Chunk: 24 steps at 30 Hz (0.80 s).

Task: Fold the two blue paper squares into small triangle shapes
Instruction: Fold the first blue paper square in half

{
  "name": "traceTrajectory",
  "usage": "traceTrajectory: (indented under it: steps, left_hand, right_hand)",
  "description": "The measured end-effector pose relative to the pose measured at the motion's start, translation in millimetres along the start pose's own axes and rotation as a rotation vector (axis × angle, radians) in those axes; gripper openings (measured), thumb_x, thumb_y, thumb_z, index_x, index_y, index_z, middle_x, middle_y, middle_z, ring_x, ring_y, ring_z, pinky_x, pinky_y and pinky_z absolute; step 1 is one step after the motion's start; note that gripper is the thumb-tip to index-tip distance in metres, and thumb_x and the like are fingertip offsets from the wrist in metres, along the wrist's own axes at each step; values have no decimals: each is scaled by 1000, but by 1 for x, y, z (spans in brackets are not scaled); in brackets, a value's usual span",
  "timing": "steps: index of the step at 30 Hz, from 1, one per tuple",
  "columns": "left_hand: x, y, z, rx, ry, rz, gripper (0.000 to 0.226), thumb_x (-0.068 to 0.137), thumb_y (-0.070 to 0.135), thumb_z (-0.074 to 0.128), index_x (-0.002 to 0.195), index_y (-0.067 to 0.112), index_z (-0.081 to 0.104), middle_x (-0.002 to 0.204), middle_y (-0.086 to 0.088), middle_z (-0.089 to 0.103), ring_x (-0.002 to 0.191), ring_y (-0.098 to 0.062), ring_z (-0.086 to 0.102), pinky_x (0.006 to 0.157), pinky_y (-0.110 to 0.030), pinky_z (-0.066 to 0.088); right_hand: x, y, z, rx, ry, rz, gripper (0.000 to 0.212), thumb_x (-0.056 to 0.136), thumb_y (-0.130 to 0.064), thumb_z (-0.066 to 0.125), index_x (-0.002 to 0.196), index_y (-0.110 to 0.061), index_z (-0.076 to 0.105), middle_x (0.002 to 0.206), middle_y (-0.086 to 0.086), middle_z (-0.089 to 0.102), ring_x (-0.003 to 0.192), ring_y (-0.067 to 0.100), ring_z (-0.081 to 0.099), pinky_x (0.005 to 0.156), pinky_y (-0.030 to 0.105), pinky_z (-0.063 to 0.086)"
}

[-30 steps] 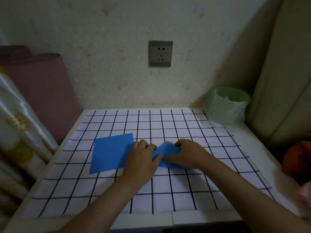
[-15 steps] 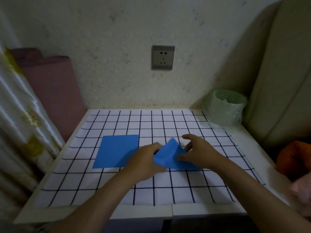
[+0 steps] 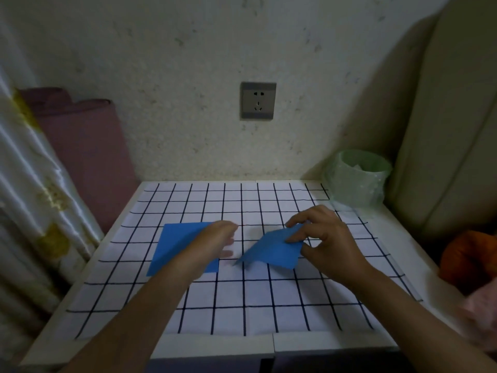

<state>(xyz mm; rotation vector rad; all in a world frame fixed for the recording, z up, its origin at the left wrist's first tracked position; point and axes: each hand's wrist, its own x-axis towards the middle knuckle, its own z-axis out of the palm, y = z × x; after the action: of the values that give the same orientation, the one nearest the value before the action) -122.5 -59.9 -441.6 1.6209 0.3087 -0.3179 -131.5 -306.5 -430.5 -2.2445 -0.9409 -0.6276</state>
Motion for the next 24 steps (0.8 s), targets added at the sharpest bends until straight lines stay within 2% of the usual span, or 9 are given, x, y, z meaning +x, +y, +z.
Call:
traceTrajectory:
  steps: [3,5,7,10,12,15,18,21,24]
  left_hand:
    - [7,1,-2,76,-148,-73,29,94,37,62,115,18,59,110,-5,72,101,-18,67,82,-28,53]
    - [11,2,-1,61,-246,-85,36,91,40,65,117,14,64,108,-4,75,106,-19,68,97,-34,51]
    - [17,3,-2,18,-269,-62,35,92,32,66,118,9,68,113,-6,73,110,-23,67,104,-41,47]
    - [23,7,-7,-2,-214,25,26,92,13,65,117,8,68,111,-6,74,104,-22,70,95,-39,54]
    - [25,6,-10,76,-125,109,30,89,5,66,118,12,66,106,-3,75,97,-19,72,82,-32,58]
    - [24,1,-8,182,5,245,28,86,3,69,106,22,71,95,2,75,89,-14,71,76,-29,58]
    - [21,-3,0,236,15,415,31,86,2,71,85,33,74,87,13,75,86,-2,69,71,-14,53]
    - [18,-5,8,257,-17,481,29,87,7,70,82,34,76,85,18,75,85,3,68,70,-8,50]
    - [18,-6,9,245,-3,486,29,87,13,71,78,40,76,87,19,74,84,2,68,69,-9,51]
  right_hand:
    - [1,-1,0,14,67,-81,23,64,0,88,81,-13,78,103,2,70,97,20,61,82,42,49]
    - [2,-3,1,5,77,-132,19,67,-5,87,81,-14,78,105,1,70,99,19,60,84,42,47]
    - [3,-3,4,-33,39,-168,17,68,-8,86,80,-17,78,106,-2,71,98,19,62,85,43,46]
    - [0,-1,7,-67,-69,-162,10,72,-16,79,80,-22,77,106,-8,71,101,13,63,91,43,43]
    - [-3,1,9,-106,-183,-95,15,72,-30,68,85,-27,77,108,-13,70,104,6,61,102,45,37]
    - [-7,6,18,-145,-326,15,18,75,-37,72,92,-32,78,111,-16,69,109,4,58,110,49,29]
    - [-3,8,29,-128,-308,105,15,82,-42,72,93,-33,77,127,-13,61,119,9,49,106,45,33]
    - [7,11,36,-73,-223,277,17,82,-45,71,76,-30,73,138,-12,53,126,8,42,106,38,31]
    - [12,10,41,148,-268,486,19,80,-36,76,64,-29,69,126,-16,60,111,-2,55,93,23,46]
